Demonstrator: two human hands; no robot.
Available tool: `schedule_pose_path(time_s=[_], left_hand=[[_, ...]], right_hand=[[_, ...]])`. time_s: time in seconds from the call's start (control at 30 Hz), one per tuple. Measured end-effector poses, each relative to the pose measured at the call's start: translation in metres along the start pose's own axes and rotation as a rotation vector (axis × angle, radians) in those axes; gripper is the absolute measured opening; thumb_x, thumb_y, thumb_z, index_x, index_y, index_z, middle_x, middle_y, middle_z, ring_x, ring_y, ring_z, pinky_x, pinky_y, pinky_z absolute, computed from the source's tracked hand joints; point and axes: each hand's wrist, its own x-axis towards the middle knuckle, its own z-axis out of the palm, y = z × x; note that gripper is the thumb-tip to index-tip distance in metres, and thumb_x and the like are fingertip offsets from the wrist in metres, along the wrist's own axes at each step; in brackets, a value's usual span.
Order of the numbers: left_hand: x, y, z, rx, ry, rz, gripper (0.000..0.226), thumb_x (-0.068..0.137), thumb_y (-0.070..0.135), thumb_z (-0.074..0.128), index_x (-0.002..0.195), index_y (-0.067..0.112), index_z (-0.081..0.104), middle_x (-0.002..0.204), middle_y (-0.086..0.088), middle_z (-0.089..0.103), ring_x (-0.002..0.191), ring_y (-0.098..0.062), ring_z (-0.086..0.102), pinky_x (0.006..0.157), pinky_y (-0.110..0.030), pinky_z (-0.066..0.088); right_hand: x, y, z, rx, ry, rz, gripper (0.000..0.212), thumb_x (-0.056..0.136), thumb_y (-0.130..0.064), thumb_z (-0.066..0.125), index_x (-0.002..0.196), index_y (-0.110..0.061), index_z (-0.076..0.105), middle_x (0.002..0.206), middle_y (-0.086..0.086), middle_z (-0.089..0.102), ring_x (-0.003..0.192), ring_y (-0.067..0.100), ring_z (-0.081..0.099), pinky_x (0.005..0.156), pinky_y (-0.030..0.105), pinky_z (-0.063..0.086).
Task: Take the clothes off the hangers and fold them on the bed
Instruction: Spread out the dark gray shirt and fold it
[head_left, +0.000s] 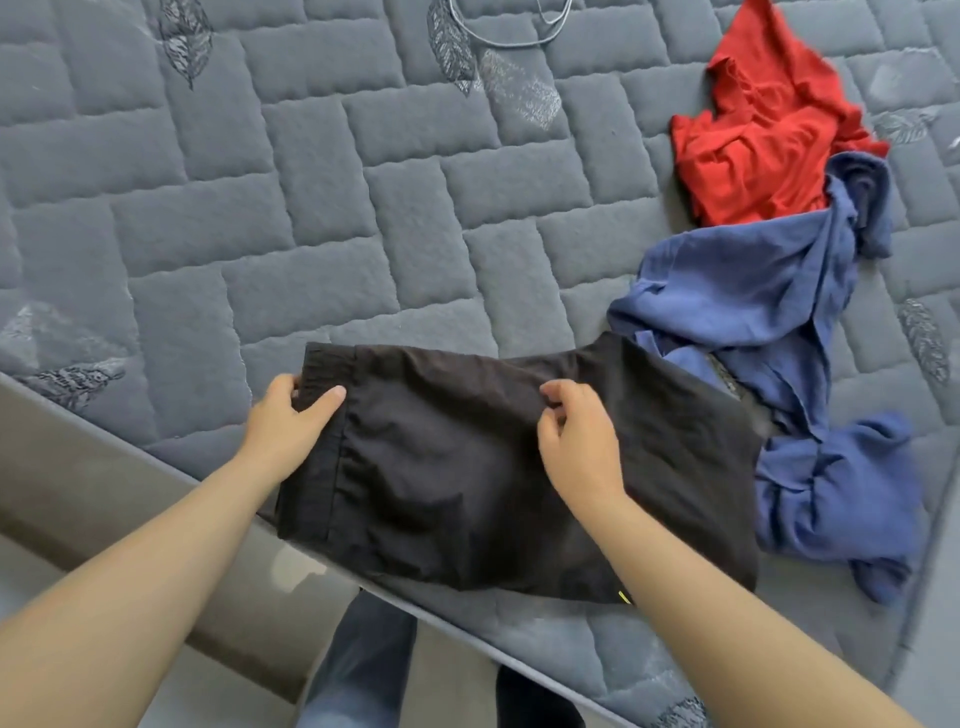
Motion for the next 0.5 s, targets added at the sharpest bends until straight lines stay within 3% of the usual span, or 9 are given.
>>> schedule_pose_path(time_s=[0.07, 0.13, 0.23, 0.37, 0.5], left_hand=[[-0.001, -0.007, -0.001, 0.008, -0.092, -0.077, 0.059, 0.076, 0.055, 0.071, 0.115, 0.015, 0.054, 0.111, -0.001, 0.061, 0.104, -0.023, 0.057, 0.089, -0.038, 0.046], [-0.005, -0.017, 0.0, 0.089, -0.139, -0.091, 0.06, 0.071, 0.053, 0.077, 0.112, 0.013, 0.059, 0.111, -0.005, 0.064, 0.105, -0.025, 0.058, 0.092, -0.04, 0.047], [-0.014, -0.021, 0.002, 0.09, -0.094, -0.002, 0.047, 0.075, 0.041, 0.078, 0.106, 0.012, 0.058, 0.108, -0.004, 0.064, 0.099, -0.023, 0.057, 0.082, -0.035, 0.044], [-0.032, -0.008, 0.005, -0.025, 0.04, 0.163, 0.032, 0.079, 0.027, 0.075, 0.099, 0.017, 0.053, 0.092, 0.009, 0.061, 0.09, -0.017, 0.054, 0.077, -0.031, 0.038], [-0.055, 0.007, 0.005, -0.047, 0.076, 0.266, 0.028, 0.08, 0.024, 0.074, 0.096, 0.019, 0.052, 0.085, 0.019, 0.058, 0.077, 0.005, 0.053, 0.063, -0.014, 0.036]], right_hand=[[-0.031, 0.001, 0.023, 0.093, -0.105, 0.158, 0.033, 0.091, -0.014, 0.054, 0.124, -0.018, 0.056, 0.116, -0.004, 0.055, 0.108, 0.015, 0.056, 0.093, 0.028, 0.045], [-0.047, 0.005, 0.041, 0.112, -0.214, 0.241, 0.043, 0.093, -0.016, 0.054, 0.136, -0.017, 0.047, 0.13, -0.001, 0.049, 0.12, 0.016, 0.05, 0.102, 0.029, 0.041], [-0.044, 0.005, 0.054, 0.178, -0.327, 0.272, 0.058, 0.096, -0.018, 0.052, 0.15, -0.014, 0.031, 0.145, 0.0, 0.036, 0.132, 0.015, 0.039, 0.111, 0.027, 0.031], [-0.03, 0.005, 0.057, 0.262, -0.384, 0.342, 0.063, 0.096, -0.017, 0.052, 0.152, -0.012, 0.024, 0.153, 0.002, 0.028, 0.138, 0.016, 0.034, 0.113, 0.027, 0.029], [-0.03, 0.011, 0.045, 0.465, -0.386, 0.452, 0.062, 0.093, -0.007, 0.054, 0.15, -0.013, 0.03, 0.149, 0.002, 0.04, 0.133, 0.014, 0.043, 0.112, 0.027, 0.032]])
